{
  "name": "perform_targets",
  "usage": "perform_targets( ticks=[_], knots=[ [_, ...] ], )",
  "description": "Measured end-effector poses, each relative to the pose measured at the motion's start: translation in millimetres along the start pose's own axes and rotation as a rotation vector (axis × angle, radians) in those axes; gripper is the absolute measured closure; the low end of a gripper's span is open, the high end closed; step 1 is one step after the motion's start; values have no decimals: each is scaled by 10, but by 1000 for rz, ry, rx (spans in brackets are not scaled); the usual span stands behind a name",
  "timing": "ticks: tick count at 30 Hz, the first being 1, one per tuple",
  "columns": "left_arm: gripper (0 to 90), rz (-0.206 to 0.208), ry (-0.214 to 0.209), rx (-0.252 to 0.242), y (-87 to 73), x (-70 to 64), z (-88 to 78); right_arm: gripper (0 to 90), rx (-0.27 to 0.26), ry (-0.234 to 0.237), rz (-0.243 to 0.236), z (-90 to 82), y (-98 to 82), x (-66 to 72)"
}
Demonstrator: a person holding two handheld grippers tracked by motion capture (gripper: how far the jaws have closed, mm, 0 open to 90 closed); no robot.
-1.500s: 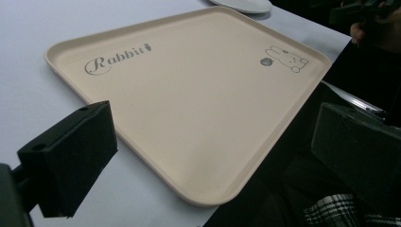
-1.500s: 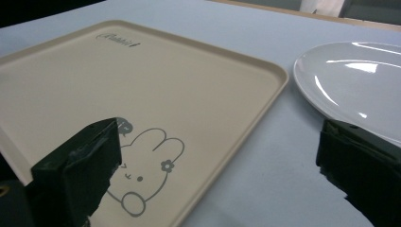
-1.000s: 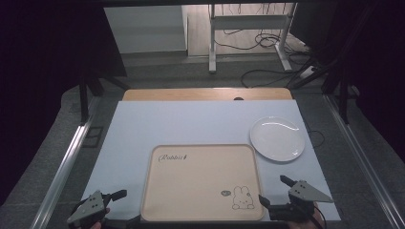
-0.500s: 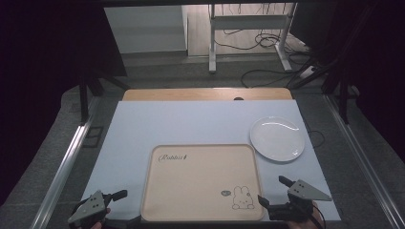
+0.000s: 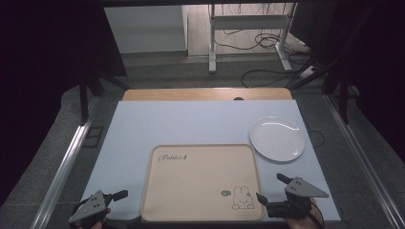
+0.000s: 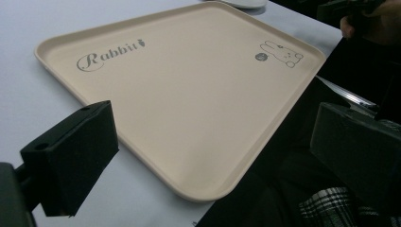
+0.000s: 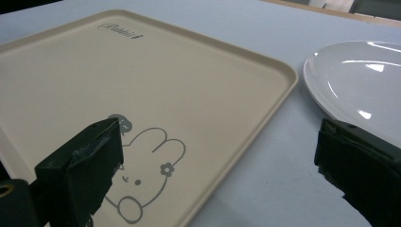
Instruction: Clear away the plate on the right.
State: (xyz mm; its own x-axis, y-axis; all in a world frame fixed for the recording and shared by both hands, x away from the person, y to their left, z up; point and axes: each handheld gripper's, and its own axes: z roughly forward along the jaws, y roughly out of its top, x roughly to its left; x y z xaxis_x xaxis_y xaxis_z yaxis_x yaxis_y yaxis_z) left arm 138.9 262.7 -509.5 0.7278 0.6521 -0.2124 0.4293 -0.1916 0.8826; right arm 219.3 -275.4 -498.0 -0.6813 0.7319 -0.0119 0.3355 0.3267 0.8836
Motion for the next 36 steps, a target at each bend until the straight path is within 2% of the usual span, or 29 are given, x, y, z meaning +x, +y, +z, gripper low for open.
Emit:
perform_targets(
  ticks=[4, 11, 14, 17, 18, 21, 27, 31, 36],
  knots=[
    [12, 1, -3, 2, 0, 1, 2, 25, 4, 3, -25, 28, 17, 0],
    [13, 3, -5, 5, 2, 0, 5, 25, 17, 10, -33, 71, 46, -2],
    [13, 4, -6, 5, 2, 1, 6, 25, 27, 13, -30, 94, 52, -13],
    [13, 5, -6, 7, 3, 0, 7, 24, 38, 22, -10, 120, 52, -30],
    [13, 5, -6, 7, 3, 0, 8, 22, 48, 21, 12, 135, 52, -40],
    [13, 6, -7, 9, 4, -2, 10, 21, 54, 20, 19, 147, 58, -45],
    [13, 10, -7, 14, 6, -3, 14, 23, 69, -36, -44, 181, 85, -15],
    [13, 10, -9, 14, 6, -2, 14, 75, 93, -70, -91, 204, 120, -14],
    [13, 10, -11, 15, 7, 0, 17, 130, 114, -78, -91, 216, 148, -46]
  ],
)
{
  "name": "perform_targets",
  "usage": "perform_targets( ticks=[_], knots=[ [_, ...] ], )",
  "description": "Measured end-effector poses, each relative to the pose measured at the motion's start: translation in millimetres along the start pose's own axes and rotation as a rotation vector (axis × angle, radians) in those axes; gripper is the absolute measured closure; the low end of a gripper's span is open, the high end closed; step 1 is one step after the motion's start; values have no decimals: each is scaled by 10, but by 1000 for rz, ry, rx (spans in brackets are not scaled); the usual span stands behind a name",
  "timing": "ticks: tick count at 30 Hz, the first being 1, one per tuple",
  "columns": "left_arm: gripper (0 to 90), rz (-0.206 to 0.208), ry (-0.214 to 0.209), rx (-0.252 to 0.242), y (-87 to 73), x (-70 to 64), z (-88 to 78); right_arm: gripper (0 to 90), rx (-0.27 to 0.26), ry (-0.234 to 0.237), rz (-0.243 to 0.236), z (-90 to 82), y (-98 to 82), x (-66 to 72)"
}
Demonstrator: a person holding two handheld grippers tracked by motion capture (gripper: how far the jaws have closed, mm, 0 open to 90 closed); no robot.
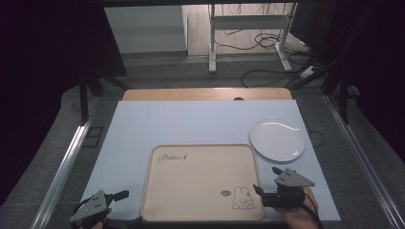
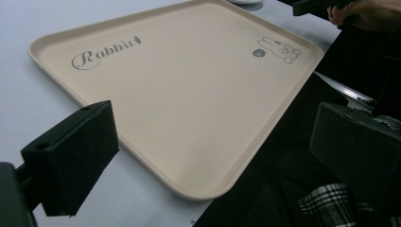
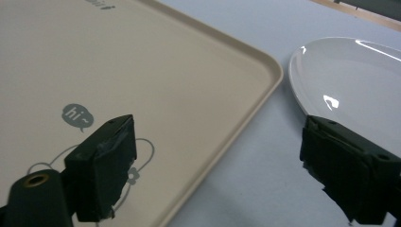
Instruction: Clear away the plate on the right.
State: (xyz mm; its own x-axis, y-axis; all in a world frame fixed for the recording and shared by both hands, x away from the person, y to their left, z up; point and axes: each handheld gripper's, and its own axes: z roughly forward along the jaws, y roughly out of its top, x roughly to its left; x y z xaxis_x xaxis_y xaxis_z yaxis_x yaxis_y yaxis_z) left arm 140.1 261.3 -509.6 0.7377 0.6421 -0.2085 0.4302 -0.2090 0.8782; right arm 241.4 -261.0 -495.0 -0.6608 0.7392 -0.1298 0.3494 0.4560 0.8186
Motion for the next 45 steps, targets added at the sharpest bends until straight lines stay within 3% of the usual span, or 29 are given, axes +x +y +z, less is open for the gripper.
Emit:
perform_targets(
  ticks=[8, 23, 33, 38, 45],
  knots=[
    [13, -2, -3, 2, 1, 4, 2, 209, 38, -17, -39, 33, 33, -45],
    [13, -1, -4, 1, 0, 4, -1, 252, 89, -68, -148, 123, 74, -71],
    [14, 0, -6, 3, 1, 4, 1, 289, 126, -125, -227, 149, 76, -94],
    [14, 1, -9, 6, 2, 4, 4, 309, 152, -176, -296, 170, 70, -102],
    [15, 3, -11, 9, 3, 4, 7, 334, 174, -229, -351, 196, 66, -116]
  ],
)
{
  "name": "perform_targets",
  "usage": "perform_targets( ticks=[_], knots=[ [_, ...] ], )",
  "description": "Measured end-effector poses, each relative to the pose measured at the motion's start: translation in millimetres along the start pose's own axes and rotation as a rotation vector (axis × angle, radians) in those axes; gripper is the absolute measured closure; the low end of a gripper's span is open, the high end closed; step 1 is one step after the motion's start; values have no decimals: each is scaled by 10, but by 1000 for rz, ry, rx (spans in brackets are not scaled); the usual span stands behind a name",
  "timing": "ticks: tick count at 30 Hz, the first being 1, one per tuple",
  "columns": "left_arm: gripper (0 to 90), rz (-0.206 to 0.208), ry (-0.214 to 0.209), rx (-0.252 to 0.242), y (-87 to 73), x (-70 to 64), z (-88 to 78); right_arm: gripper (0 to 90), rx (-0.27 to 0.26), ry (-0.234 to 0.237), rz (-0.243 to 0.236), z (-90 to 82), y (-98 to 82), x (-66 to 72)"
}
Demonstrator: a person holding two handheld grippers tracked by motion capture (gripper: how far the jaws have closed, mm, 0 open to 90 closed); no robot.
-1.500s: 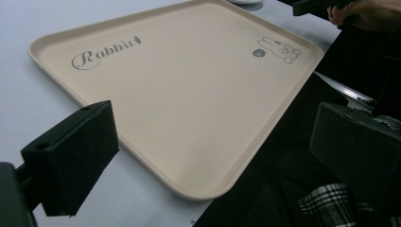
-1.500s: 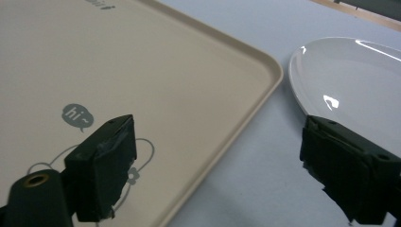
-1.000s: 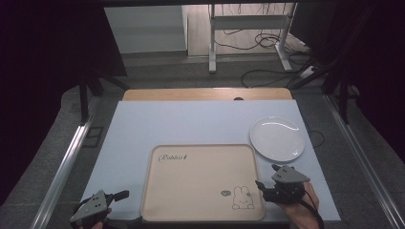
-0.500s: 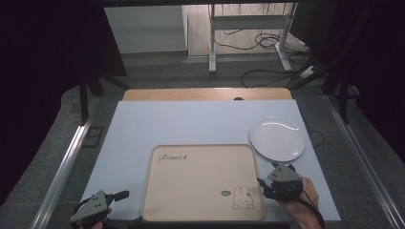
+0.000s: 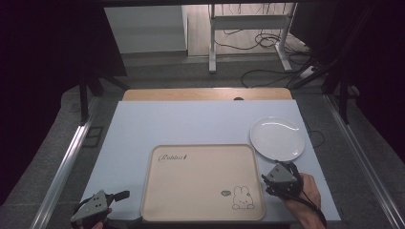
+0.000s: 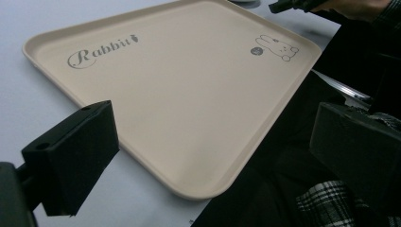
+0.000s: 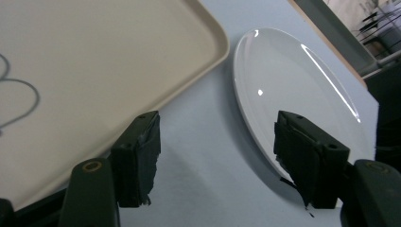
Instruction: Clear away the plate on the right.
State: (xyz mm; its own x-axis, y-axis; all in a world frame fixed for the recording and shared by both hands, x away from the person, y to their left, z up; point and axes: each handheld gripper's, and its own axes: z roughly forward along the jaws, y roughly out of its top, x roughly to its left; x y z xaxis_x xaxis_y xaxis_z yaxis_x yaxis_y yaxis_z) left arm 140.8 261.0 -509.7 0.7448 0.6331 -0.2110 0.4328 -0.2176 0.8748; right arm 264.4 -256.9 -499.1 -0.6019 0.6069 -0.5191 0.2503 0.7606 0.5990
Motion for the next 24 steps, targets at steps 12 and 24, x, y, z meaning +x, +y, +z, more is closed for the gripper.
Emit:
perform_targets(
  ticks=[12, 24],
  knots=[
    [15, 3, -6, 3, 1, 4, 0, 375, 53, -84, -110, 83, -13, 1],
    [16, 8, -6, 5, 2, -1, 2, 401, 135, -165, -241, 187, -11, 31]
  ],
)
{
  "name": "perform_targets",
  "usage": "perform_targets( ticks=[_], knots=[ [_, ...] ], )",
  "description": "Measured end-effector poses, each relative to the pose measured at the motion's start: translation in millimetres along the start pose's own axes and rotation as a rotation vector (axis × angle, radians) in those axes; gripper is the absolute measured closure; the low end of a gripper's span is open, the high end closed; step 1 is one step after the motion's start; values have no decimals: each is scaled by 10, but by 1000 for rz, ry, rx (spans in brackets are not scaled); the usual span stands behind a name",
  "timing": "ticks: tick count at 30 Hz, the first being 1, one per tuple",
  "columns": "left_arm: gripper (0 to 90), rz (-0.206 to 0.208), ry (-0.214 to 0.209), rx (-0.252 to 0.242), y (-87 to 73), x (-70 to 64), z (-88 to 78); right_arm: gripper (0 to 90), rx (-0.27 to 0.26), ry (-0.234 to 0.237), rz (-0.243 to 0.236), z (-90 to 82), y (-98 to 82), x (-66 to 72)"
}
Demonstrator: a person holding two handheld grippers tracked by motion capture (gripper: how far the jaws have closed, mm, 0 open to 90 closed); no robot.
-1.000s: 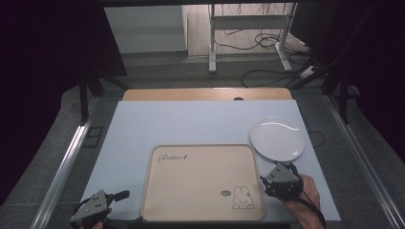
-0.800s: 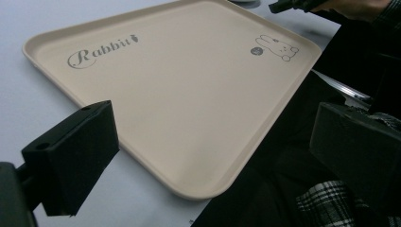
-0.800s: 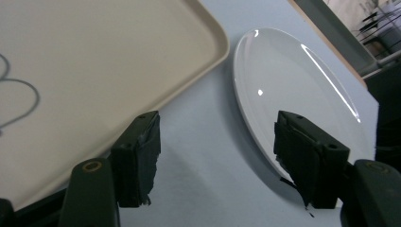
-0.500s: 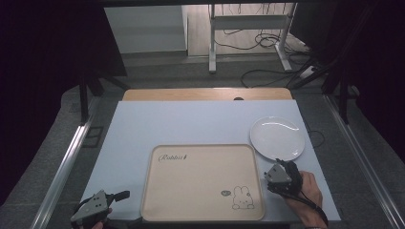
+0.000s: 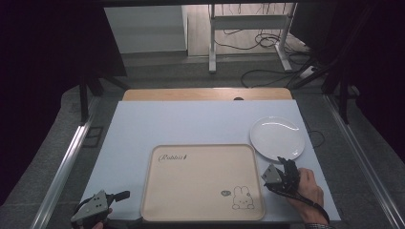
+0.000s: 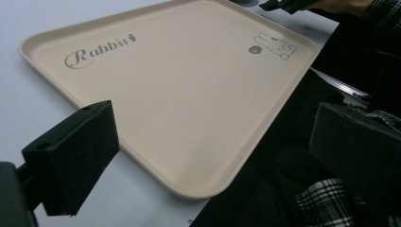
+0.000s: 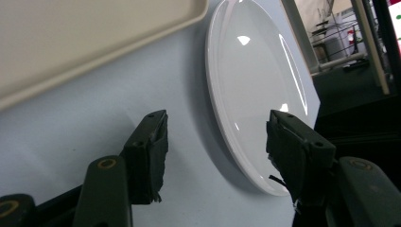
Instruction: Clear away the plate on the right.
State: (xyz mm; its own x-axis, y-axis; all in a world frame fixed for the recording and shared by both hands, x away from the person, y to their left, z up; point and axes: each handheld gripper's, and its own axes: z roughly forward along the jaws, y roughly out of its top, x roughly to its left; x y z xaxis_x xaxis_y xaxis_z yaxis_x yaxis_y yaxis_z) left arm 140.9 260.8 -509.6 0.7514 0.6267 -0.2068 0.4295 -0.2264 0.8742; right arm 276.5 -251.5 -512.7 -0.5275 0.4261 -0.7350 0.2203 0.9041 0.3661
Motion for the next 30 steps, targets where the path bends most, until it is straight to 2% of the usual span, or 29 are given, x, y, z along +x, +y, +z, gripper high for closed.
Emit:
perform_targets(
  ticks=[2, 3, 5, 11, 13, 18, 24, 30],
  knots=[
    [16, 0, -1, 1, 0, -1, 1, 411, 18, -10, -39, 14, 6, -3],
    [16, 0, -1, 1, 0, -1, 1, 411, 18, -10, -39, 14, 6, -3],
    [16, 1, -1, 2, 1, -1, 2, 430, 32, -27, -73, 43, 14, 11],
    [17, 8, -5, 6, 2, -3, 5, 450, 47, -58, -124, 100, 43, 35],
    [17, 9, -6, 6, 2, -4, 6, 451, 49, -62, -121, 111, 50, 52],
    [17, 10, -8, 5, 2, -5, 6, 484, 76, -87, -226, 184, 72, 83],
    [17, 6, -6, 1, 0, -2, 2, 523, 102, -99, -252, 241, 83, 93],
    [17, 4, -5, -3, -2, 3, -3, 577, 127, -119, -297, 314, 113, 122]
  ],
)
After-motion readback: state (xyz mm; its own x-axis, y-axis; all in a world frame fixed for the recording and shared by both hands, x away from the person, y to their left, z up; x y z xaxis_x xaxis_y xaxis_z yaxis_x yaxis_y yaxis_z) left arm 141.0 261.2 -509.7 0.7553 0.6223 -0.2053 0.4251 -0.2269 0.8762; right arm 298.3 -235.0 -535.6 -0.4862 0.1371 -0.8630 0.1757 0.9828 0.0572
